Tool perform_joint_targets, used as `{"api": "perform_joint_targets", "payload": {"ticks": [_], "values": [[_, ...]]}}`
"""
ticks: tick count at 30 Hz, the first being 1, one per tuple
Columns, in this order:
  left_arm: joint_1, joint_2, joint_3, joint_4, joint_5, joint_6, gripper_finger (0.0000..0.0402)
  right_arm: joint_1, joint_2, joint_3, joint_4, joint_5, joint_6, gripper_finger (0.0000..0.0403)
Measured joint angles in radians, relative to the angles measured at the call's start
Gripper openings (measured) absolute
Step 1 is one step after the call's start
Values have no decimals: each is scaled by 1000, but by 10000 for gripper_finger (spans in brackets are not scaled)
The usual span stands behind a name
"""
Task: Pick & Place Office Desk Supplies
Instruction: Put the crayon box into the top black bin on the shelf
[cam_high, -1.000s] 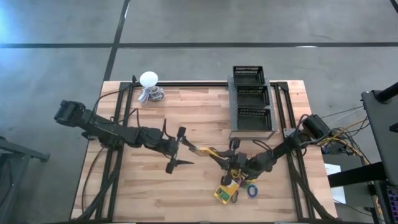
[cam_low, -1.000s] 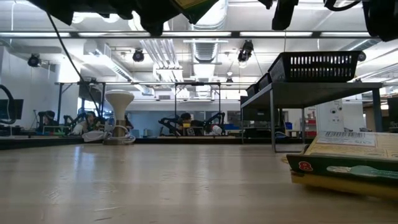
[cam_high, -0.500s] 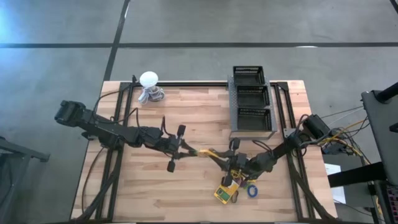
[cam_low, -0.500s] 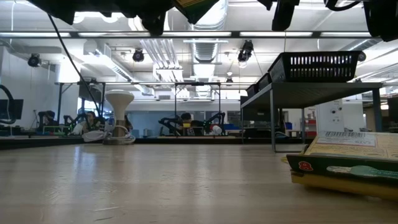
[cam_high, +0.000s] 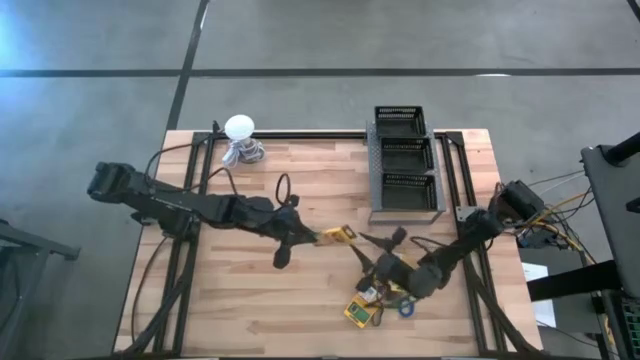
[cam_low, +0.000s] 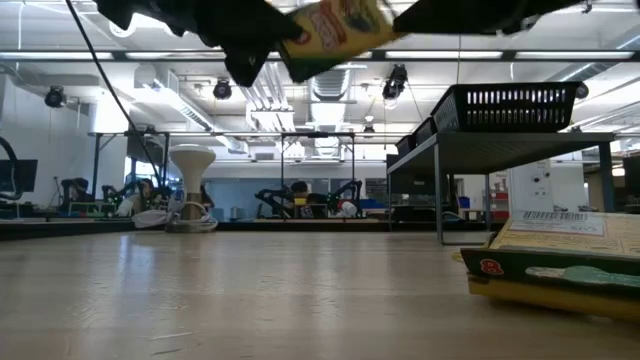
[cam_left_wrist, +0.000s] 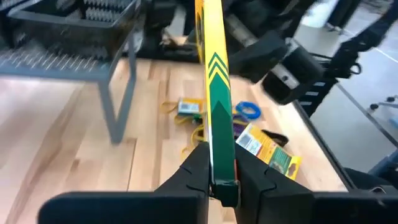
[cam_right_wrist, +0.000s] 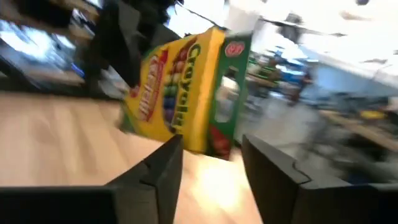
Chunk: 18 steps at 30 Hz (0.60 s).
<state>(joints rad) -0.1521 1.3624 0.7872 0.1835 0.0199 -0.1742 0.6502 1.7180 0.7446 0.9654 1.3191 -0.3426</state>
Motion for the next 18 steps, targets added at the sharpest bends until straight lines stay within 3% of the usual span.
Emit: {"api": "perform_joint_targets", "payload": {"ticks": [3, 6, 9, 13, 15, 18], "values": [[38, 0, -3, -36, 17, -43, 39, 47, -37, 45, -212, 57, 38, 202], [90, 2, -6, -82, 108, -97, 39, 78, -82, 118, -482, 28, 194, 223], [134, 2, -6, -132, 192, -156, 40, 68, -145, 236, -936, -202, 515, 237], [167, 2, -6, -190, 227, -183, 40, -20, -167, 402, -1510, -523, 934, 245], [176, 3, -6, -190, 256, -182, 41, -57, -152, 441, -1646, -558, 975, 248], [188, 3, -6, -189, 330, -170, 41, -110, -152, 468, -1690, -599, 925, 253]]}}
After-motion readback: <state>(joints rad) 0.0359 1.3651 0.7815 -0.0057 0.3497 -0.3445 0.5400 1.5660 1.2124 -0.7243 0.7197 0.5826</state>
